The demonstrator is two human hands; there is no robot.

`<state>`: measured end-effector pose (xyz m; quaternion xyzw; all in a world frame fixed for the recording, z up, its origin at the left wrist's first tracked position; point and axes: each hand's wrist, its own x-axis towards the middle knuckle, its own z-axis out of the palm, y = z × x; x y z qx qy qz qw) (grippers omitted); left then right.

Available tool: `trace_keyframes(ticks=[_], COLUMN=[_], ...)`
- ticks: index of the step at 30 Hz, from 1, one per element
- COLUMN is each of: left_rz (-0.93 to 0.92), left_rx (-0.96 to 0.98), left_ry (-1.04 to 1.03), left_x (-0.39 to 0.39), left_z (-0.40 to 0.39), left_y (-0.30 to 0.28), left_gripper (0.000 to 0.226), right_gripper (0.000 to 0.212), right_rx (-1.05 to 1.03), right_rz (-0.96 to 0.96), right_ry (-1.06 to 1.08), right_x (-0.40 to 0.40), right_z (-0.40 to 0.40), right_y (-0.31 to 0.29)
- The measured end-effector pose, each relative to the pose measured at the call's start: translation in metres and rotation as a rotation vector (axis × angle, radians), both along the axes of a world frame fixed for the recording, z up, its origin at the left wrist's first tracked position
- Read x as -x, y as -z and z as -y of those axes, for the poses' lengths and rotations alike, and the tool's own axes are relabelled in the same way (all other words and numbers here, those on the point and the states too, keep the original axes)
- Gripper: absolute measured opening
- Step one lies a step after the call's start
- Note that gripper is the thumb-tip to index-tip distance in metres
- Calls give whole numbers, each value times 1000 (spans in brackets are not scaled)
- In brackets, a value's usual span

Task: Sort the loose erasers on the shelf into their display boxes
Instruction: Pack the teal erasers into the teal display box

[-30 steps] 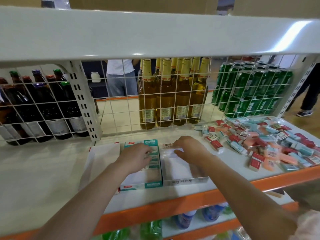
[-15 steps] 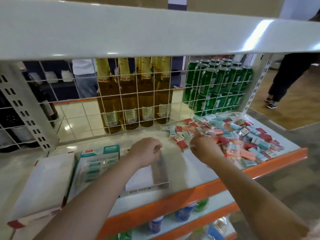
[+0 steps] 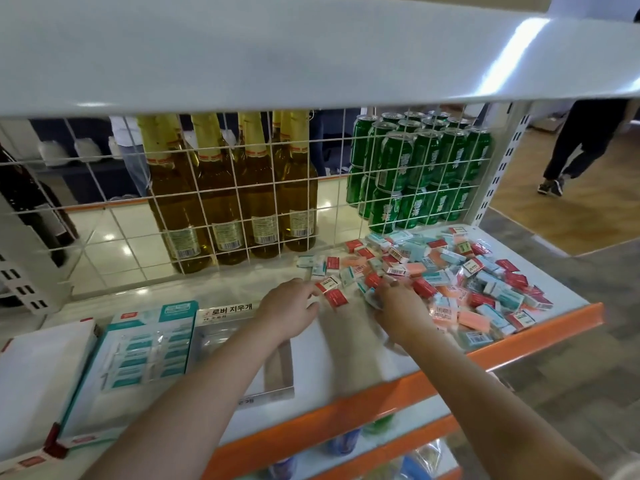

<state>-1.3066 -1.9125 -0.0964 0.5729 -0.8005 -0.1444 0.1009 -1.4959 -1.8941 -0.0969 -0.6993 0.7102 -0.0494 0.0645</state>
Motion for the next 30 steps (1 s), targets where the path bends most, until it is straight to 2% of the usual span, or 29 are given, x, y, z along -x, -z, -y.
trace_keyframes(ticks=[6, 11, 18, 26, 30], left_rz=[-13, -21, 24, -93, -143], left_rx=[3, 33, -18, -8, -98], left_ry=[-22, -55, -64, -148, -182], left_x=[15, 35, 68, 90, 94], left_z=[7, 19, 39, 53, 57], left_y=[1, 1, 4, 11, 10], left_gripper=[32, 28, 25, 30, 40], right_gripper=[47, 36, 36, 36, 55], right_rx=[34, 99, 70, 86, 53], right_rz=[25, 39, 146, 219, 253], right_ry=[10, 19, 51, -26, -60], right_x=[3, 21, 53, 72, 76], right_z=[6, 18, 27, 42, 44], right_y=[-1, -18, -27, -20, -20])
